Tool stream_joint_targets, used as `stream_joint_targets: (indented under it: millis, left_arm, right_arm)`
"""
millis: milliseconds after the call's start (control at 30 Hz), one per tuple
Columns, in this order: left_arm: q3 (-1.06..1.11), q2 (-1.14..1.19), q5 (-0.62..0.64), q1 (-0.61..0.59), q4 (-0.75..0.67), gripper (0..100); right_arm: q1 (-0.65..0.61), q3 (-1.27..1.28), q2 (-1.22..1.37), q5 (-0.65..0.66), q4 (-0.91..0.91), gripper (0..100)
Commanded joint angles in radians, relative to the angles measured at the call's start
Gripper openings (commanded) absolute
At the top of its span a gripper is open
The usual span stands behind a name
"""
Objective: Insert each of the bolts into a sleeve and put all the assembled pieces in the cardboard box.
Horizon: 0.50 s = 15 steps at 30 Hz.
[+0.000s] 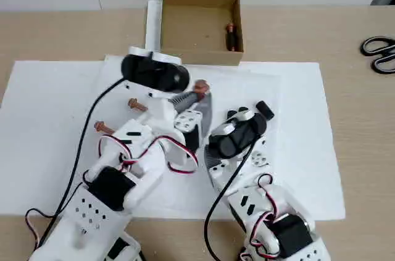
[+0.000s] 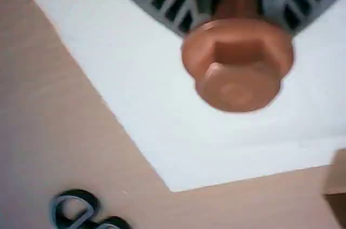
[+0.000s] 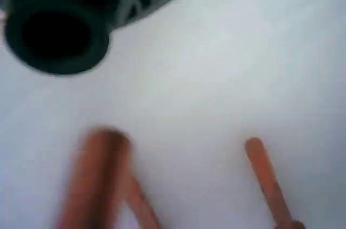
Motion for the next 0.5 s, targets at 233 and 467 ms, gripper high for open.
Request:
stream_joint_targets:
  millis: [233, 467]
  left_arm:
    - [0.042, -0.023, 0.012, 0.043, -0.071, 0]
    - [0.053, -0.023, 0.012, 0.060, -0.072, 0]
  right_arm:
    - [-0.016, -0.005, -0.013, -0.018, -0.025, 0.4]
    - [-0.028, -0.005, -0.013, -0.018, -0.035, 0.4]
